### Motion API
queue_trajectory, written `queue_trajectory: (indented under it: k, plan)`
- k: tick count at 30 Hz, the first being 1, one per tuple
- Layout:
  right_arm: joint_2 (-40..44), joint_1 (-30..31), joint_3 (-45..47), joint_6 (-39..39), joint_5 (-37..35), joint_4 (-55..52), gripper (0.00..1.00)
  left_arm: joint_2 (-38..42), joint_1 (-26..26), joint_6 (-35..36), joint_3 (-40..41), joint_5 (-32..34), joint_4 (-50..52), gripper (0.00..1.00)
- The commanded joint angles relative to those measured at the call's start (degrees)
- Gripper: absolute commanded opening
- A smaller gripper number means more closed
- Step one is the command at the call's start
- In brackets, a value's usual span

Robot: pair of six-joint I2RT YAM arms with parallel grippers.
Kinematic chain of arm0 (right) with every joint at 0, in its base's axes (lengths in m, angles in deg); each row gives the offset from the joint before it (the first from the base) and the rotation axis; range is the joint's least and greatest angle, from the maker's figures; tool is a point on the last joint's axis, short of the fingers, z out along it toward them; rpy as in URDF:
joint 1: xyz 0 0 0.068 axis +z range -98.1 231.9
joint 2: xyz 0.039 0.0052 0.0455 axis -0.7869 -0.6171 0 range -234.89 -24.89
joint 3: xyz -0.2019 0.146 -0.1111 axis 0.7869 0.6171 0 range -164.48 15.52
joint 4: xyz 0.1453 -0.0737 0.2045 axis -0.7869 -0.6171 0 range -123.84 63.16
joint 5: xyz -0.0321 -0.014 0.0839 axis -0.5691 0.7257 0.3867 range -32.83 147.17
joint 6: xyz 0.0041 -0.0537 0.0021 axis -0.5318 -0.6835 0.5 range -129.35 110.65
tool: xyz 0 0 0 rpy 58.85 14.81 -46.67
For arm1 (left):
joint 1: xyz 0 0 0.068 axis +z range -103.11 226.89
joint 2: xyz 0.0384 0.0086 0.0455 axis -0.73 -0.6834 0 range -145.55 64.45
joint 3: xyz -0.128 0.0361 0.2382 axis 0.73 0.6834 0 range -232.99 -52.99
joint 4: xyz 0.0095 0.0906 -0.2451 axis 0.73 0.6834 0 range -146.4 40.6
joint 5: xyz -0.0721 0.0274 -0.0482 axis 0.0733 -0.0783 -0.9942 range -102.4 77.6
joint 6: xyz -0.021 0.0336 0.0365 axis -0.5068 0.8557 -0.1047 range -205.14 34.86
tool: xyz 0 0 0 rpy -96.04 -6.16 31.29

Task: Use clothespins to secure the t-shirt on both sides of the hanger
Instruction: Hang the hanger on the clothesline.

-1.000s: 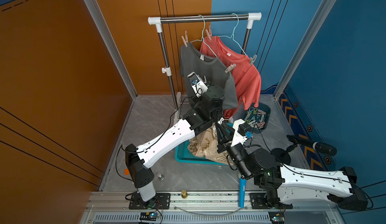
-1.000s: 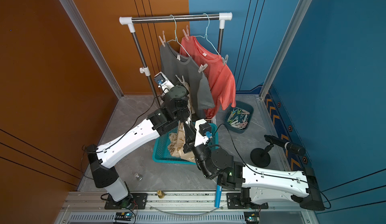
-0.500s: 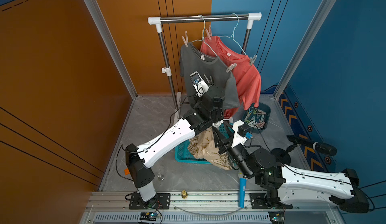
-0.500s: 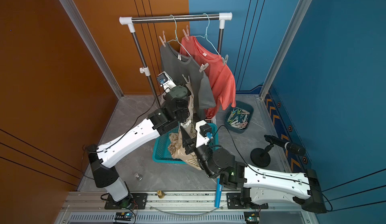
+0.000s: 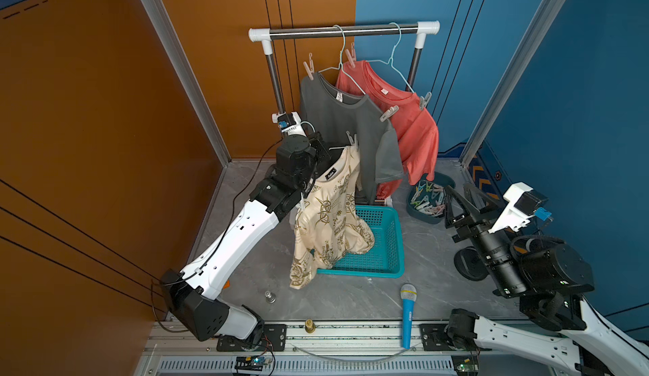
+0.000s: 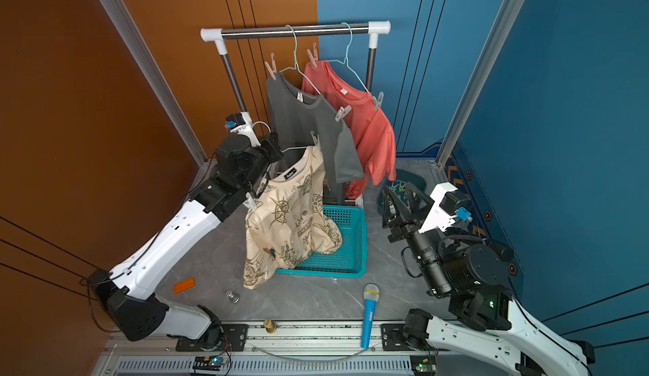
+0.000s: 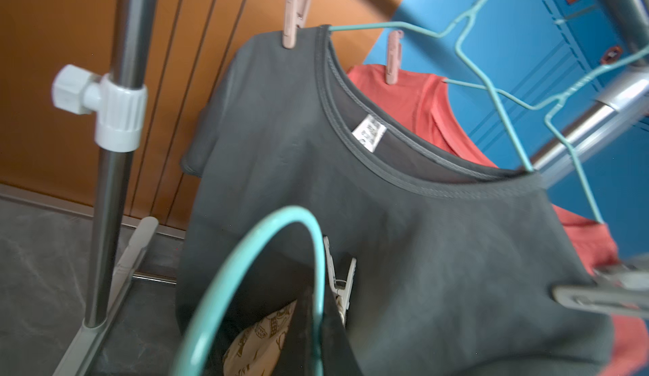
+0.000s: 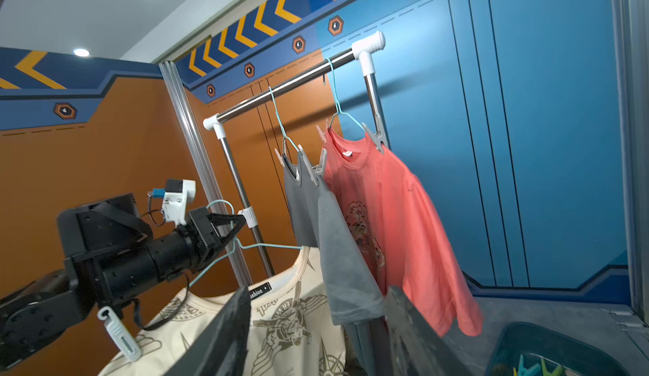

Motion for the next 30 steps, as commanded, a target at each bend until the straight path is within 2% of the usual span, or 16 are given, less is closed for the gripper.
queue_trajectory:
  k: [1, 3, 5, 7, 9, 11, 15, 22, 30]
  plan:
    - [-5.41, -6.89, -2.80, 5.29, 14.13, -14.71, 0.63, 4.90, 2.48, 4.97, -1.52, -16.48, 3.63, 0.02]
    - [-9.49, -11.93, -5.91, 5.78, 26.12, -17.93, 0.63, 8.08, 4.82, 5.82, 0.38, -22.23, 3.65, 0.02]
    - [-13.02, -16.00, -8.59, 5.86, 40.63, -19.30, 0.58, 10.97, 7.37, 5.88, 2.31, -26.85, 5.76, 0.02]
    - [-16.34, -18.03, -10.96, 5.37, 53.63, -19.77, 0.54, 14.04, 9.92, 5.85, 4.03, -31.64, 5.89, 0.03]
    - [-19.74, -18.02, -13.96, 2.98, 61.02, -22.55, 0.52, 16.97, 12.47, 6.01, 5.63, -36.42, 6.11, 0.03]
    - [-22.40, -17.96, -16.81, 0.52, 65.56, -26.09, 0.51, 19.72, 14.55, 6.29, 6.98, -40.14, 5.94, 0.03]
    - [-24.77, -17.94, -19.58, -3.57, 67.81, -30.08, 0.53, 24.94, 17.32, 8.05, 8.59, -45.03, 5.84, 0.05]
    - [-26.01, -18.53, -23.00, -8.92, 66.06, -33.07, 0.72, 29.18, 18.54, 10.58, 7.49, -53.18, 6.42, 0.05]
    - [-31.46, -23.23, -29.73, -13.35, 71.52, -39.24, 0.74, 30.16, 18.54, 11.83, 5.51, -59.05, 6.29, 0.05]
